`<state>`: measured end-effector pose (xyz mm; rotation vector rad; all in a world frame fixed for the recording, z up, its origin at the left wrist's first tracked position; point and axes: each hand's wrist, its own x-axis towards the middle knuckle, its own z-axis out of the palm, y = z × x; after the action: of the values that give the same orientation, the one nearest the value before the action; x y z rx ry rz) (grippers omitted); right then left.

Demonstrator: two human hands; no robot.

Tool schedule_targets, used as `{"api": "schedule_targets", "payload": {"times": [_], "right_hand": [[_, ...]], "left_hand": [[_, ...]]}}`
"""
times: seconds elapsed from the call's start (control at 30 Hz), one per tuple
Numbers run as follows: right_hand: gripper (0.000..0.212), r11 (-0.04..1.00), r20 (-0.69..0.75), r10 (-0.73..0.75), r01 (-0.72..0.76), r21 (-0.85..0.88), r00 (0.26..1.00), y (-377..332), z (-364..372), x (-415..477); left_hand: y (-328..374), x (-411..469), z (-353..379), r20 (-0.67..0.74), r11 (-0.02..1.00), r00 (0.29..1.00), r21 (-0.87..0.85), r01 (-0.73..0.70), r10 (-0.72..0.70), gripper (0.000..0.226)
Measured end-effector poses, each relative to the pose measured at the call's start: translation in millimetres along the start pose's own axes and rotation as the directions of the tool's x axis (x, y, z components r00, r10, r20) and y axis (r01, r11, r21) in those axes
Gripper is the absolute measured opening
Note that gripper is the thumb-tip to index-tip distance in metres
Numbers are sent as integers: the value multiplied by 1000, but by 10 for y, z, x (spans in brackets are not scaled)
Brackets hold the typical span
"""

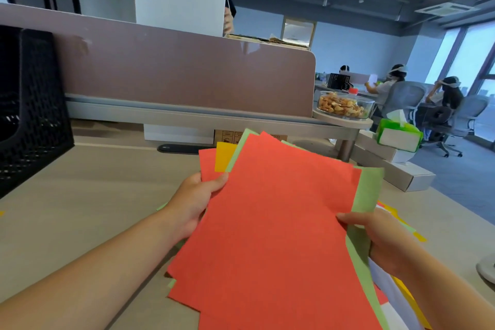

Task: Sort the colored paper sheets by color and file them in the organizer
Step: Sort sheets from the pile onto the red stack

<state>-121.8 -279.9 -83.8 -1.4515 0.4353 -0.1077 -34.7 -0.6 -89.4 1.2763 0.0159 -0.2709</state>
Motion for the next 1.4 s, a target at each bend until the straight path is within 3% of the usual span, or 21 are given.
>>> {"api": "schedule_targets", "payload": {"times": [0.07,0.1,0.2,0.33,0.47,0.53,0.6,0.67,0.77,0.83,0.93,1.03,1.13,1.2,1.4], "right_hand": [[18,997,-59,14,-9,78,998,2,-10,21],[17,994,-87,16,-6,109,996,8,-24,37],[9,996,-151,-22,35,86,988,18,-55,55],[12,993,-94,-93,99,58,991,-13,-65,12],[26,993,-38,-1,5,115,999,-2,-82,22],[23,997,-32,77,-77,3,997,9,-85,7],[21,986,-51,95,-101,-130,994,18,-94,7],[28,983,-90,55,-69,-167,994,9,-108,11],[33,997,-100,-6,-2,-74,995,-25,-134,13],[25,999,-104,-50,49,-6,993,-23,-147,28],[29,993,-130,-102,109,52,986,5,-148,66],[30,991,-12,-28,30,132,1000,-15,-129,32],[49,990,117,-12,-5,140,993,-42,-110,-12],[32,994,149,-25,8,111,989,-25,-83,-21],[25,997,-109,-77,77,-1,991,32,-108,78]], "left_hand": [[30,-21,-22,95,984,982,-59,170,-164,15],[15,-28,-30,112,980,973,9,200,-200,17],[-58,-74,-8,49,948,994,309,75,-94,17],[-56,-76,19,-17,968,996,237,-87,93,30],[-64,-68,-1,28,976,1000,219,4,-10,25],[-92,-65,-18,79,933,995,359,36,-69,23],[-111,-58,-23,74,883,997,470,-14,-23,25],[-113,-60,-7,53,887,997,455,-80,62,24],[-79,-63,-1,13,939,992,319,-126,128,23],[-75,-59,-27,54,947,993,299,-116,105,29],[-106,-77,-37,163,907,986,408,-104,40,37],[-134,-39,-32,86,897,987,412,-162,139,37],[-130,10,-70,-11,908,977,374,-192,211,30],[-141,49,-109,-43,906,976,382,-183,215,22],[-185,87,-113,-67,875,969,449,-183,237,12]]}}
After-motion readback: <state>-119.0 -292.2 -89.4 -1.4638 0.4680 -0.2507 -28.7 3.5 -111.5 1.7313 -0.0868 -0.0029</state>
